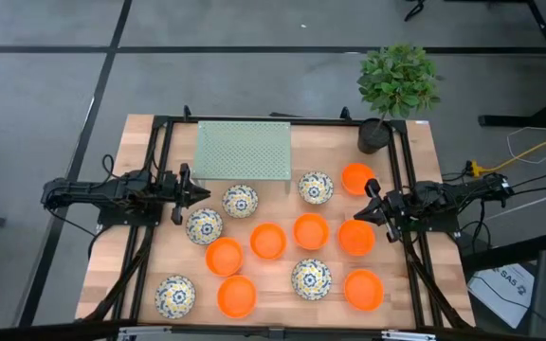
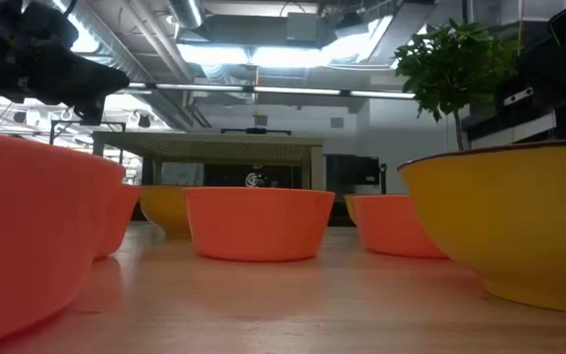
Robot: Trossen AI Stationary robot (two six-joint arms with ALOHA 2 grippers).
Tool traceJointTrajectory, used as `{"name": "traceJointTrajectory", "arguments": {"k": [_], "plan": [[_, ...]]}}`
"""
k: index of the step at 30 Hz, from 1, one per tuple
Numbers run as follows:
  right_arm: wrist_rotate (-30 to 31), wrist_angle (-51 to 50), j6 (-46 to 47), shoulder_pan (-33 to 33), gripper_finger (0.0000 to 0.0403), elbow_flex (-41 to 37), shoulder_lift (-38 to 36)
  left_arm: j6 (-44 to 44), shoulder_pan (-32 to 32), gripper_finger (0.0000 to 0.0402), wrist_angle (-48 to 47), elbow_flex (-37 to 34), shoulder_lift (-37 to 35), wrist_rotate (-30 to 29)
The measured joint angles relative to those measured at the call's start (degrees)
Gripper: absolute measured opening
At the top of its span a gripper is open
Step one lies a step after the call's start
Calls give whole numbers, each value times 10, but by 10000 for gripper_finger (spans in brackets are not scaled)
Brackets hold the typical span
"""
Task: Pick & Place Mini bowls
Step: Put the orange bowl on the shelf
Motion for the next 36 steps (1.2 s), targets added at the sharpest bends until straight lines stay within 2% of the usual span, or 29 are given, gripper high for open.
{"name": "traceJointTrajectory", "arguments": {"k": [6, 13, 20, 36], "plan": [[0, -5, 0, 0, 20, 6, 3, 0, 0, 38, 0, 0, 0, 0], [0, -133, 0, 0, 20, 99, 48, 0, 0, 38, 0, 0, 0, 0], [0, -271, 0, 0, 20, 217, 138, 0, 0, 38, 0, 0, 0, 0], [0, -264, 0, 0, 20, 321, 395, 0, 0, 38, 0, 0, 0, 0]]}}
